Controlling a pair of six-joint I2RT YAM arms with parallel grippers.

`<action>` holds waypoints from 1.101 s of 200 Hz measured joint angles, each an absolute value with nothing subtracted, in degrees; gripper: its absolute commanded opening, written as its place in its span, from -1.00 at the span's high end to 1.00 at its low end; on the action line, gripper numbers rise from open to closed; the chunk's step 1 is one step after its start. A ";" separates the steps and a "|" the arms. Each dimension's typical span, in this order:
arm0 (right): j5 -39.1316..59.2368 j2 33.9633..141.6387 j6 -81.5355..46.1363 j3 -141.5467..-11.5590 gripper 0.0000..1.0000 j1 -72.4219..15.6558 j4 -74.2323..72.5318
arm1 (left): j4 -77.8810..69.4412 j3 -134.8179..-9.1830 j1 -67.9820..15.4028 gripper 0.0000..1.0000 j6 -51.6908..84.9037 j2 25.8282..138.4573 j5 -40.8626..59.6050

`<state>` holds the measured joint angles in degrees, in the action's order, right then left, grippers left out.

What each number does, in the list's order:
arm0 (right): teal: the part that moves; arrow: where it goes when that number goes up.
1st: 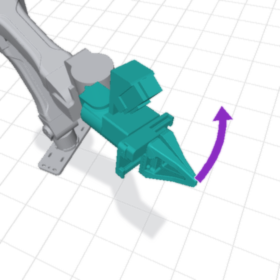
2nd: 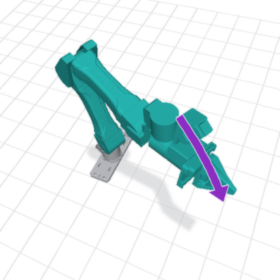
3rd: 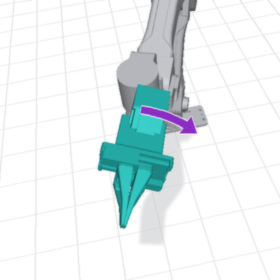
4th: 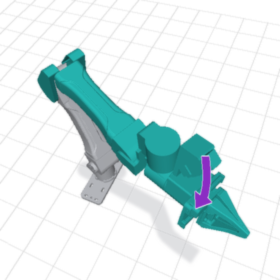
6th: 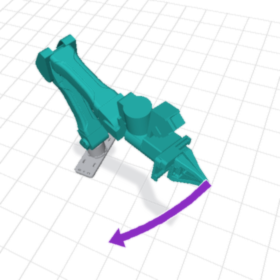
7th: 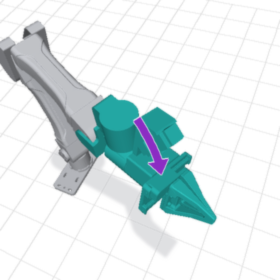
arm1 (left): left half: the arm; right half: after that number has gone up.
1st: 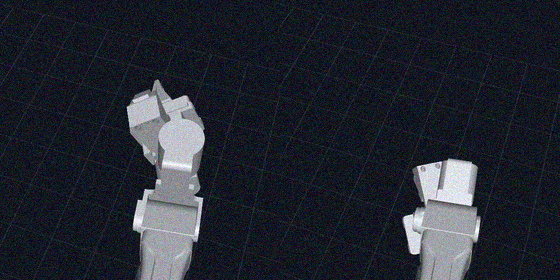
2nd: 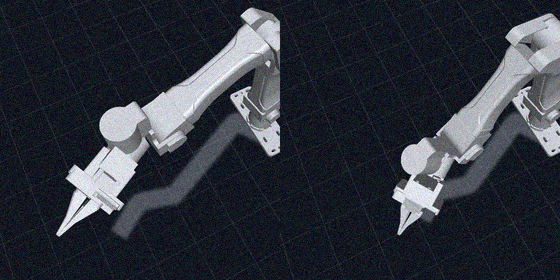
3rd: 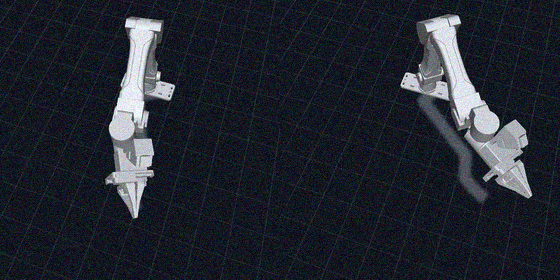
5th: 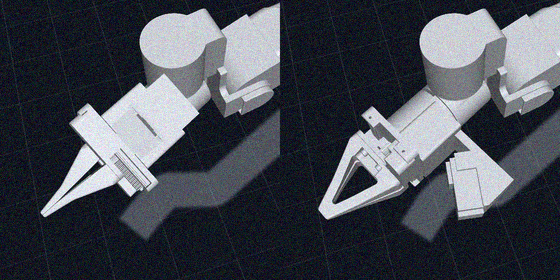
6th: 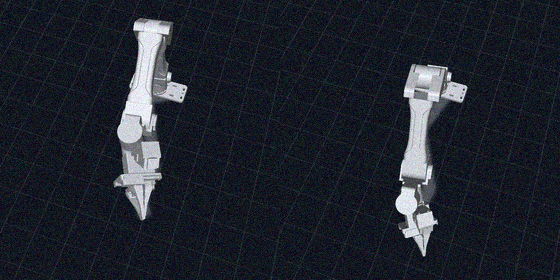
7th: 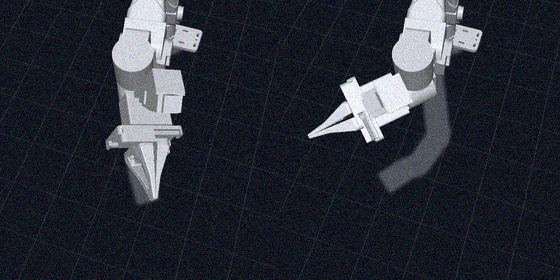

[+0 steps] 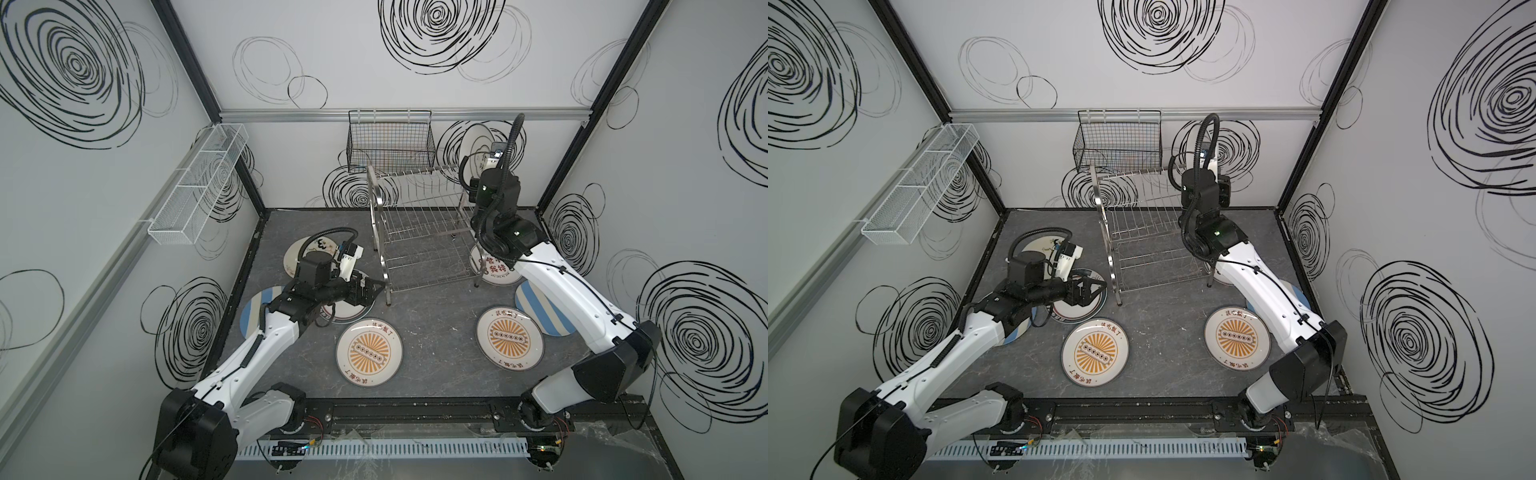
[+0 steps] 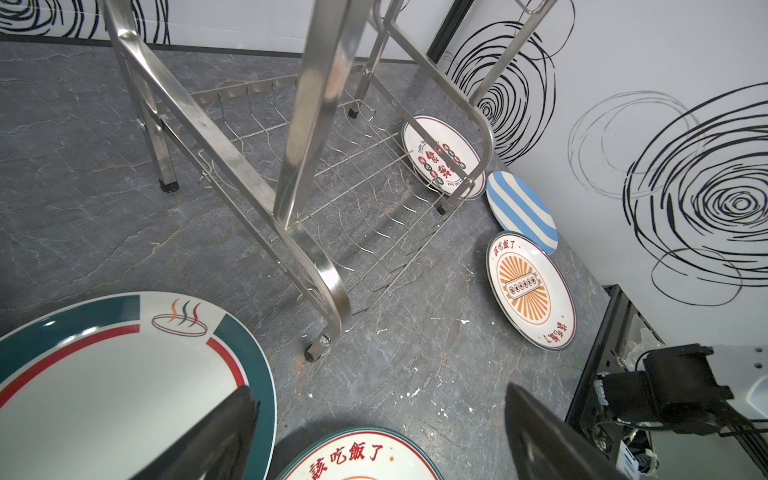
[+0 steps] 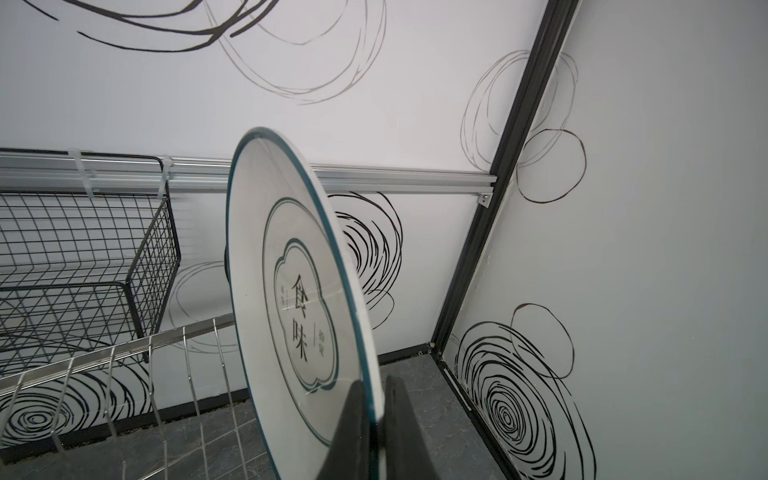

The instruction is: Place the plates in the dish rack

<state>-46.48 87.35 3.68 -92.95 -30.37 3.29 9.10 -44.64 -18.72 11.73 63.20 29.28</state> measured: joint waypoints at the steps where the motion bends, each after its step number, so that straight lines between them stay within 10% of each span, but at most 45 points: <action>1: -46.46 87.35 3.64 -92.95 1.00 -30.37 3.31 | 9.13 -44.64 -18.72 -0.92 11.73 63.20 29.28; 220: -48.51 87.96 8.34 -98.15 1.00 -32.88 0.97 | 9.13 -44.64 -18.76 -0.92 11.73 63.20 29.28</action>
<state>-48.51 87.96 8.34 -98.15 -32.88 0.97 9.13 -44.64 -18.76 11.73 63.20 29.28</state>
